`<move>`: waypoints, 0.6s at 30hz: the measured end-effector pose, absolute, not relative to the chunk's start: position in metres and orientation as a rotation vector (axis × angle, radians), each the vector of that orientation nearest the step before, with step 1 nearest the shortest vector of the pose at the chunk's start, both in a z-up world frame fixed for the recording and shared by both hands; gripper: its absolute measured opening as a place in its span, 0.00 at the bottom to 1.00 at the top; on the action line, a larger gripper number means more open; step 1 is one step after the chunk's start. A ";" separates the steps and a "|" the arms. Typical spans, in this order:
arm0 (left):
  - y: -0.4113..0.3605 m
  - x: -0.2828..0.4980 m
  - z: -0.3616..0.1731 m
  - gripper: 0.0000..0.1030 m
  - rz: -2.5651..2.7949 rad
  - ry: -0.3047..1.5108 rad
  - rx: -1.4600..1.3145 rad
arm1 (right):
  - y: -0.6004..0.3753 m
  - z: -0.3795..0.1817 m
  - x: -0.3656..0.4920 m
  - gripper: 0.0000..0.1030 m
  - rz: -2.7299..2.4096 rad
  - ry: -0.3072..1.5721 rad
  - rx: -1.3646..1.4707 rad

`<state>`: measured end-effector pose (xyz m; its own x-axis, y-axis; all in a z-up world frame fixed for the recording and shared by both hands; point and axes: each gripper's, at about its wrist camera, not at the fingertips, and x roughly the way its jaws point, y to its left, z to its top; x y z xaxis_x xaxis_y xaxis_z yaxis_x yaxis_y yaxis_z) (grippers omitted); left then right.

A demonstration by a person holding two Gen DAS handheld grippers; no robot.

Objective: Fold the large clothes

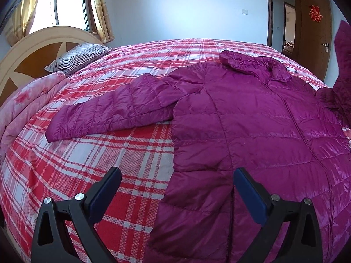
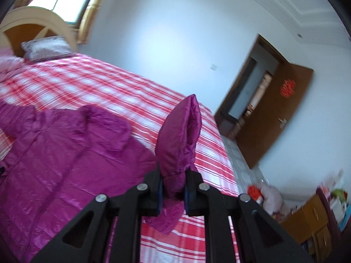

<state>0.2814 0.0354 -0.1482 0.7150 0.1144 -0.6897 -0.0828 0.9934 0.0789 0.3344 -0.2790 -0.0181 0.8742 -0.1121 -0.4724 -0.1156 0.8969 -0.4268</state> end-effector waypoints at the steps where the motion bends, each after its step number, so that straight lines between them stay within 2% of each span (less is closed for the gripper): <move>1: 0.036 0.281 -0.148 0.99 0.110 0.766 0.043 | -0.270 -0.021 0.334 0.15 0.015 0.510 -0.475; 13: 0.040 0.279 -0.148 0.99 0.121 0.767 0.055 | -0.168 -0.087 0.340 0.15 0.183 0.541 -0.613; 18: 0.045 0.279 -0.140 0.99 0.140 0.754 0.070 | -0.142 -0.121 0.344 0.15 0.257 0.597 -0.578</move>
